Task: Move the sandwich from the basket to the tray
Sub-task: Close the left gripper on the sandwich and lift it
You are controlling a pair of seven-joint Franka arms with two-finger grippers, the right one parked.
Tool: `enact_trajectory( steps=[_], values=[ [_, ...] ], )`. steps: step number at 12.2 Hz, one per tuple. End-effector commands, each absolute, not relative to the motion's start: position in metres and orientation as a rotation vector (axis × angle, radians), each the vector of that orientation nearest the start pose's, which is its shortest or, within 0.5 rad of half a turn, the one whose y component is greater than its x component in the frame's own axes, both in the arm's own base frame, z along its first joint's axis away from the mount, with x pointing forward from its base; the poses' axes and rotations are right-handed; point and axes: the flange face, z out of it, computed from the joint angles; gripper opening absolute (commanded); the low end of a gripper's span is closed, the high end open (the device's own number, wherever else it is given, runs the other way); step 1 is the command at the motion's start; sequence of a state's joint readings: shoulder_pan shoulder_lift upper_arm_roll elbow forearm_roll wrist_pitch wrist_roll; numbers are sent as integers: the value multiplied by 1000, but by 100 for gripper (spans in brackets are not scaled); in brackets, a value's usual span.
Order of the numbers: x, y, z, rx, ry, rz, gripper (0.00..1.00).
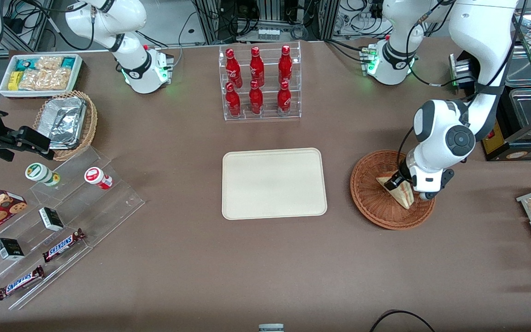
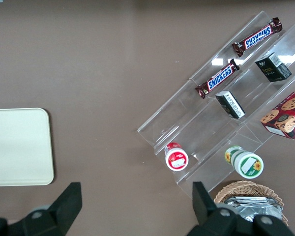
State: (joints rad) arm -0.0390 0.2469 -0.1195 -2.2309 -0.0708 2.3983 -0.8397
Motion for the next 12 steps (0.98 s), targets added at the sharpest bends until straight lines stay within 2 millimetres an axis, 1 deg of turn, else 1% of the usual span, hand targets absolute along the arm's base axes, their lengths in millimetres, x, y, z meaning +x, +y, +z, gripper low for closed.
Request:
enact_trajectory(
  steps=[1,2,3,4,6,8,9,10,11,12],
  values=[
    [537,-90,256,-2960,-1130,155,27],
    [538,-90,261,-2964,-1124,145,19],
    [539,-91,265,-2979,-1100,137,17],
    [539,-94,273,-2992,-1067,134,17],
    [548,-118,300,-2989,-979,217,16],
    [559,-134,332,-2937,-836,279,14],
    [560,-151,337,-2930,-774,290,12],
    [558,-173,337,-2942,-717,288,9],
    [556,-190,335,-2952,-676,280,5],
    [554,-212,337,-2968,-618,269,4]
  ],
)
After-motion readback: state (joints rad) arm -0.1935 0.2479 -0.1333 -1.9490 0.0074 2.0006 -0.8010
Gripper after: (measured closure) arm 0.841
